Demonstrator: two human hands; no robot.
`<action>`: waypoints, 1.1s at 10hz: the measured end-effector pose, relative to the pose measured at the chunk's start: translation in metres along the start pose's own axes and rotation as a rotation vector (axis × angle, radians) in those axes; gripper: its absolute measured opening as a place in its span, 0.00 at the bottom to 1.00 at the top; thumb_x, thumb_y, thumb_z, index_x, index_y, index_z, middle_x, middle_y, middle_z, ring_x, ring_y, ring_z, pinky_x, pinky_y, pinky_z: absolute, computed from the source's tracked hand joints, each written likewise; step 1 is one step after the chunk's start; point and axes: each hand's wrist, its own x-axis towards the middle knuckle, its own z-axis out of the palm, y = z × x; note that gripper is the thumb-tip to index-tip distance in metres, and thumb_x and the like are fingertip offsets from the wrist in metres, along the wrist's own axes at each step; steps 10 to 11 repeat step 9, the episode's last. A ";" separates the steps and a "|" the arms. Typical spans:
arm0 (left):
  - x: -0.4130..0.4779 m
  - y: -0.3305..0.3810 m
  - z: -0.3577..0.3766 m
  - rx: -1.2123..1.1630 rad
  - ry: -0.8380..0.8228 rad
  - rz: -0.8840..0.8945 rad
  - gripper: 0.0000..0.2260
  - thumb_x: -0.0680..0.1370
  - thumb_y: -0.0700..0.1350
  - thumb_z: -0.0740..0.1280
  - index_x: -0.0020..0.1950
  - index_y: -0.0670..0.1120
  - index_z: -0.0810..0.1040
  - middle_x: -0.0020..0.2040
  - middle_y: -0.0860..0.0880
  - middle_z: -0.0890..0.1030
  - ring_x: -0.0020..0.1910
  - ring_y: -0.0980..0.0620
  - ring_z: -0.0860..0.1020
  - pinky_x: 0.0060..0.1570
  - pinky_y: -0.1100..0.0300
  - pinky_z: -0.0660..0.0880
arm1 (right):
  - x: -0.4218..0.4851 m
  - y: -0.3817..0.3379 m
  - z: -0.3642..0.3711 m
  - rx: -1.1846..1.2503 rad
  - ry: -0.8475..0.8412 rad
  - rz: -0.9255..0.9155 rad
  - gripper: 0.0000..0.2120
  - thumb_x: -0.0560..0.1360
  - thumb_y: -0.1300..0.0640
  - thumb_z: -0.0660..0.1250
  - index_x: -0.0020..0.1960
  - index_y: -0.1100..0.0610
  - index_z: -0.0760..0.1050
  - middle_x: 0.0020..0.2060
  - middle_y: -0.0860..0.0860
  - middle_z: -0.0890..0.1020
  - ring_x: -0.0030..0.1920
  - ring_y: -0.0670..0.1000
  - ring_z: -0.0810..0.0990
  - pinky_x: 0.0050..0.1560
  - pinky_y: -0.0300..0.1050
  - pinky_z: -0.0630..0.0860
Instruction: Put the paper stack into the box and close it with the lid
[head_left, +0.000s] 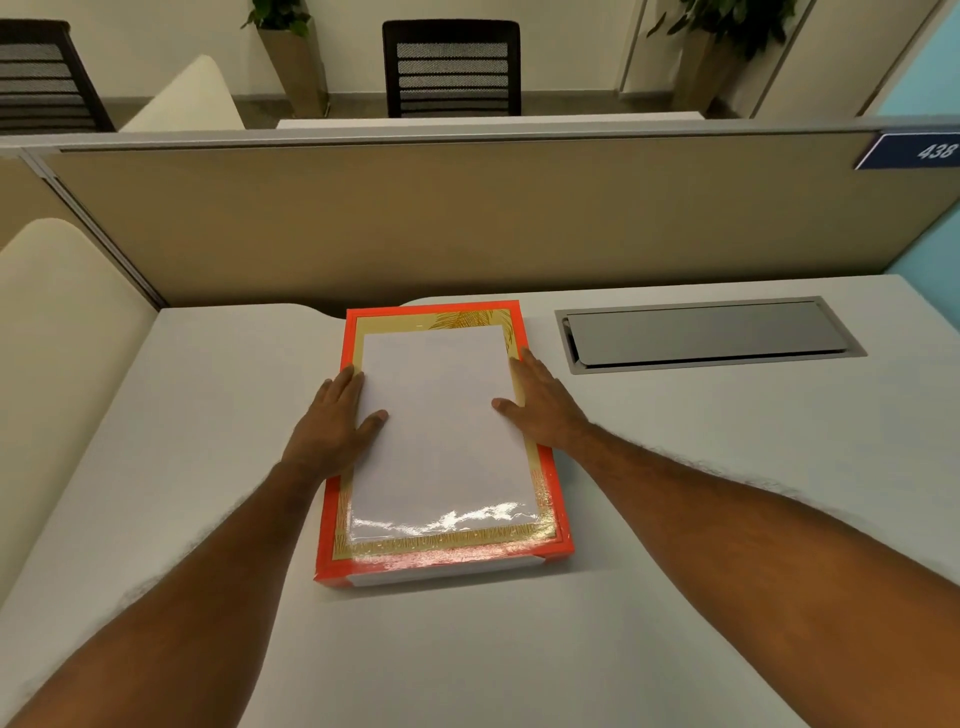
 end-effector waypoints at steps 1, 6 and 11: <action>-0.014 0.004 0.002 0.033 0.063 0.008 0.36 0.75 0.66 0.52 0.78 0.46 0.57 0.80 0.46 0.57 0.78 0.43 0.57 0.73 0.40 0.62 | -0.018 0.000 -0.002 -0.010 0.016 -0.025 0.37 0.77 0.40 0.60 0.79 0.55 0.50 0.80 0.51 0.50 0.79 0.56 0.52 0.77 0.56 0.55; -0.069 0.014 0.027 0.170 -0.014 0.051 0.37 0.74 0.67 0.44 0.80 0.51 0.48 0.81 0.50 0.45 0.80 0.49 0.45 0.76 0.42 0.44 | -0.089 0.006 0.026 -0.161 0.016 -0.081 0.36 0.79 0.38 0.51 0.79 0.55 0.45 0.80 0.53 0.44 0.80 0.54 0.44 0.78 0.55 0.47; -0.106 0.036 0.027 0.236 0.002 0.122 0.35 0.76 0.66 0.45 0.79 0.49 0.50 0.81 0.48 0.48 0.80 0.47 0.47 0.77 0.44 0.46 | -0.123 0.015 -0.004 -0.127 0.019 0.010 0.38 0.77 0.37 0.56 0.79 0.54 0.46 0.80 0.51 0.47 0.80 0.52 0.45 0.77 0.54 0.52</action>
